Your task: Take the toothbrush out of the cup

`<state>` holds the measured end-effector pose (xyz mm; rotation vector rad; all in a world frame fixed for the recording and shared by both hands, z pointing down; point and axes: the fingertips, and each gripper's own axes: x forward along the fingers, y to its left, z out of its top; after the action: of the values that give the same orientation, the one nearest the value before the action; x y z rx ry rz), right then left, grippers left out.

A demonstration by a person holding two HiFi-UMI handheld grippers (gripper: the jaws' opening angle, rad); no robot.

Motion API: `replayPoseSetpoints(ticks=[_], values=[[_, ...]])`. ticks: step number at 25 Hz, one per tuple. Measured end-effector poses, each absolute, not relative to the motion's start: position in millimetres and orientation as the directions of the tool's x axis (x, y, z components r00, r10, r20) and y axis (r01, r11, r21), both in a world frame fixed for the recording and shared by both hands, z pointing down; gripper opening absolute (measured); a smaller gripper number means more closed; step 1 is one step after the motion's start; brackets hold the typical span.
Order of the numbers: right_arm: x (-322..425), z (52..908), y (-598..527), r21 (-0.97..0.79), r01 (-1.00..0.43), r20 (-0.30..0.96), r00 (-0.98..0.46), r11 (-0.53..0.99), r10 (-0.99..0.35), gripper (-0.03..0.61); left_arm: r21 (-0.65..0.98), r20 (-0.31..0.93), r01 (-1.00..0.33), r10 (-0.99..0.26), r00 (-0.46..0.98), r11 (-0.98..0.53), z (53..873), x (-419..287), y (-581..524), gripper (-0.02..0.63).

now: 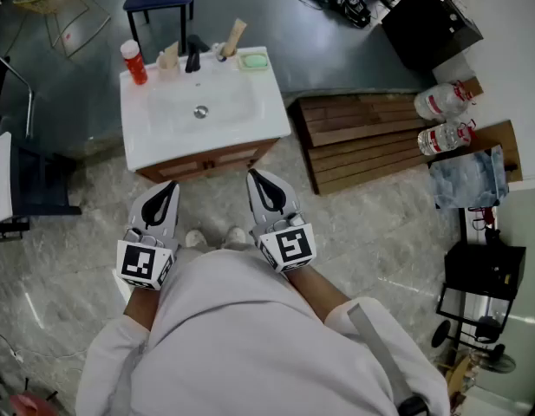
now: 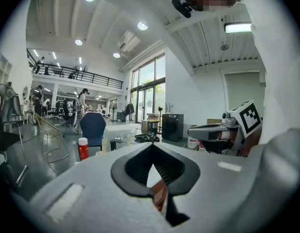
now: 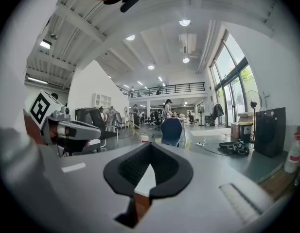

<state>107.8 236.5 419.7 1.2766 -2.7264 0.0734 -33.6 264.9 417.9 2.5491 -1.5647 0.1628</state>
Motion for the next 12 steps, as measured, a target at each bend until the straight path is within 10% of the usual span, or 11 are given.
replayPoseSetpoints(ticks=[12], values=[[114.6,415.2,236.7,0.017,-0.742,0.115,-0.665,0.671,-0.738,0.003,0.065,0.165,-0.903,-0.888,0.429,-0.424,417.4,-25.6,264.8,0.005]])
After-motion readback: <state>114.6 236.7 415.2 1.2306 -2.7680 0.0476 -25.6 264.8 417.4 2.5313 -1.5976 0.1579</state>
